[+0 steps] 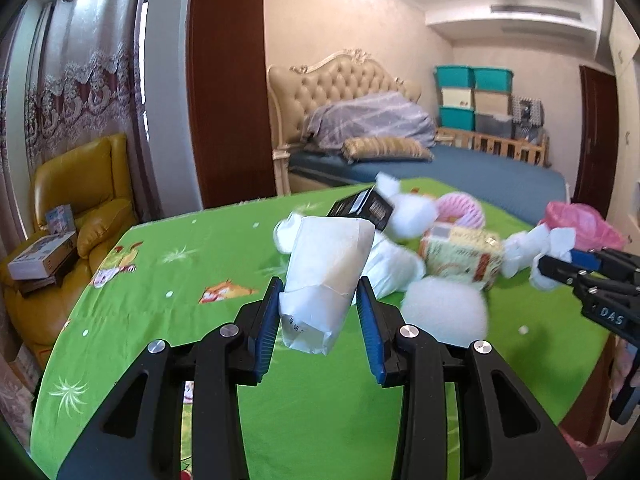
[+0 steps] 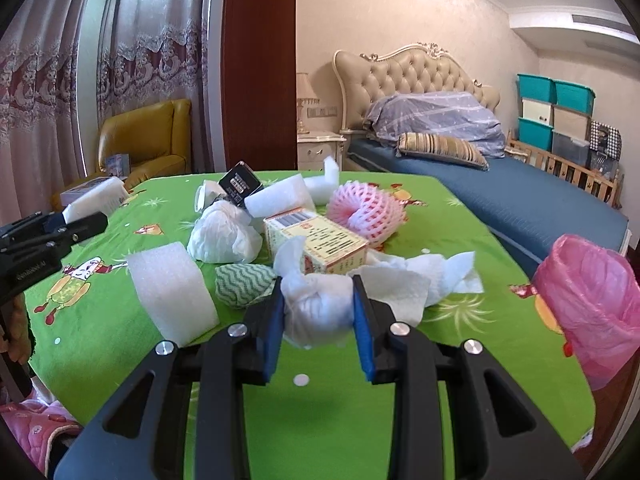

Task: Collect trash
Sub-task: 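Carry both held items to the pink wastebasket and release them inside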

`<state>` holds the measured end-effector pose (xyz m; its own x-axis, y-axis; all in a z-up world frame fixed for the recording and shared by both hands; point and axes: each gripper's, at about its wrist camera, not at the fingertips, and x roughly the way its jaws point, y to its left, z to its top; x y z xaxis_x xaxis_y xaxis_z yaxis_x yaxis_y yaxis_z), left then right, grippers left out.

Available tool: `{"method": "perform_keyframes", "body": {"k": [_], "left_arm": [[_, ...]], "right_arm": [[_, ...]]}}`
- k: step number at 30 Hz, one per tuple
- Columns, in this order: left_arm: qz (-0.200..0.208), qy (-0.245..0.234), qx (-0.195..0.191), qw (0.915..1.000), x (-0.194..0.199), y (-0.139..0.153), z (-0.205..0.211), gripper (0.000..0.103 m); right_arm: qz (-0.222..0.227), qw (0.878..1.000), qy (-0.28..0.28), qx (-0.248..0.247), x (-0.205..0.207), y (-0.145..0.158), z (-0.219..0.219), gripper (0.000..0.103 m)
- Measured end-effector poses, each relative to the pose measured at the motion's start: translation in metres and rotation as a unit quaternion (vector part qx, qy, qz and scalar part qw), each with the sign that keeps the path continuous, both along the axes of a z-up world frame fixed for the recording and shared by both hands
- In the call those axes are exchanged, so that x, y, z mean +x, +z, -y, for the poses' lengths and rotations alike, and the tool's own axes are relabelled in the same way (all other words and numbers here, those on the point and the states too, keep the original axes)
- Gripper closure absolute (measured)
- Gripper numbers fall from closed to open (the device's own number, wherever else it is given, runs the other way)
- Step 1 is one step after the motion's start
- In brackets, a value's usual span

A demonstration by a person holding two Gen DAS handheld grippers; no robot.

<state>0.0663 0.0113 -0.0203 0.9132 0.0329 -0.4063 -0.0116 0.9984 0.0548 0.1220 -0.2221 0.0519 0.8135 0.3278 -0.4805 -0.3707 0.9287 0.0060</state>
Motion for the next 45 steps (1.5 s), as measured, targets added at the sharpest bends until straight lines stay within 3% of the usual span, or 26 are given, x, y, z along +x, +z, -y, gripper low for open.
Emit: {"method": "perform_keyframes", "body": {"k": [10, 20, 32, 38, 45], "left_arm": [[-0.008, -0.065, 0.022, 0.9976, 0.008, 0.005, 0.042, 0.067], [-0.04, -0.148, 0.038, 0.9875, 0.032, -0.002, 0.101, 0.067], [-0.082, -0.243, 0.048, 0.9655, 0.065, -0.009, 0.181, 0.067], [-0.09, -0.283, 0.063, 0.9528, 0.08, -0.009, 0.226, 0.067], [-0.103, -0.325, 0.03, 0.9395, 0.117, 0.006, 0.28, 0.067]], "right_arm": [[0.015, 0.999, -0.039, 0.008, 0.0, 0.011, 0.039, 0.072], [0.019, 0.996, -0.09, 0.012, 0.004, 0.01, 0.083, 0.072], [0.031, 0.988, -0.15, 0.007, 0.003, 0.007, 0.141, 0.072], [0.043, 0.979, -0.2, 0.007, -0.003, 0.01, 0.192, 0.072], [0.047, 0.971, -0.236, 0.004, 0.001, 0.006, 0.246, 0.072]]}}
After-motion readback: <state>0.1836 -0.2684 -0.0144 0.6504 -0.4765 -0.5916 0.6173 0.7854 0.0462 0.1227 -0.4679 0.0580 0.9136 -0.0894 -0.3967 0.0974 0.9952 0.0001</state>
